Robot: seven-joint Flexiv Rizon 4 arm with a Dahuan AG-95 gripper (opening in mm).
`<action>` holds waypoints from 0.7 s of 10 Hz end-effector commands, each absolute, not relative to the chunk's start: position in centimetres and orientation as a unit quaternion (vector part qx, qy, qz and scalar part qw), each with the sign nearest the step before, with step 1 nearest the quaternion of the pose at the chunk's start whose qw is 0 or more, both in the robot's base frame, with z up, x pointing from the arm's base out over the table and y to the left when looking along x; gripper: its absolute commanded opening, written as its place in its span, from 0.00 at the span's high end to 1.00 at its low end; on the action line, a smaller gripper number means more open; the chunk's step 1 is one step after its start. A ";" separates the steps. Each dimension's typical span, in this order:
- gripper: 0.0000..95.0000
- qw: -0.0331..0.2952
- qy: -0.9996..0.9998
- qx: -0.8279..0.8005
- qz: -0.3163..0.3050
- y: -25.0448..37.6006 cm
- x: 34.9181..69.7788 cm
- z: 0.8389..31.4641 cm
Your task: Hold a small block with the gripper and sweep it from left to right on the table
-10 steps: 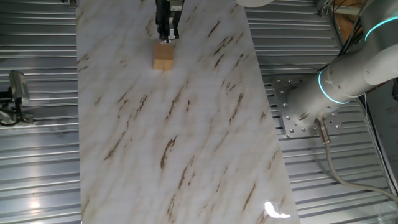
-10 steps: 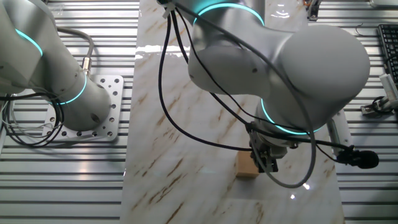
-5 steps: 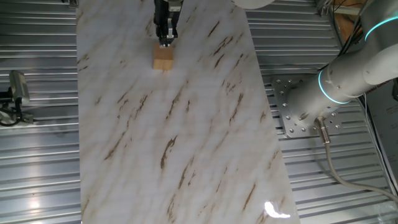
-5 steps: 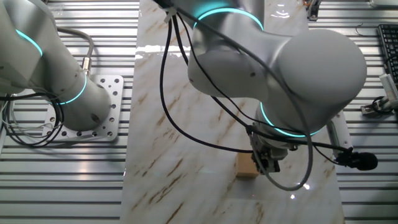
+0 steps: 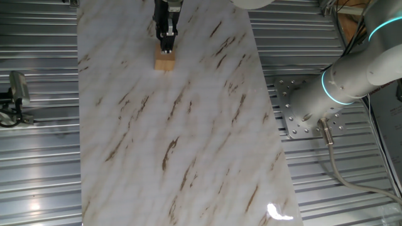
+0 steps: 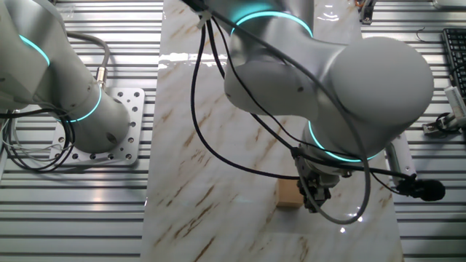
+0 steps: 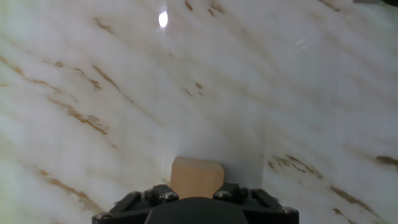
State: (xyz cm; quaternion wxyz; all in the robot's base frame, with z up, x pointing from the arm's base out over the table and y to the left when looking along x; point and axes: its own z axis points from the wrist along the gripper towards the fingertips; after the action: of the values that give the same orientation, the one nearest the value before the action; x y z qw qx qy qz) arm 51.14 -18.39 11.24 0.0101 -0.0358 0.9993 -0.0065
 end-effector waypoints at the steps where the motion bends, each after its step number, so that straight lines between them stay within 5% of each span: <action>1: 0.20 0.016 0.999 -0.034 -0.008 -18.3 51.1 10.7; 7: 0.20 0.019 0.999 -0.028 -0.007 -18.1 51.4 9.8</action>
State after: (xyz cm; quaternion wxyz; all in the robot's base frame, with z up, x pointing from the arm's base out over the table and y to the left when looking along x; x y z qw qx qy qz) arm 51.48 -18.15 9.70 0.0194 -0.0286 0.9994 -0.0078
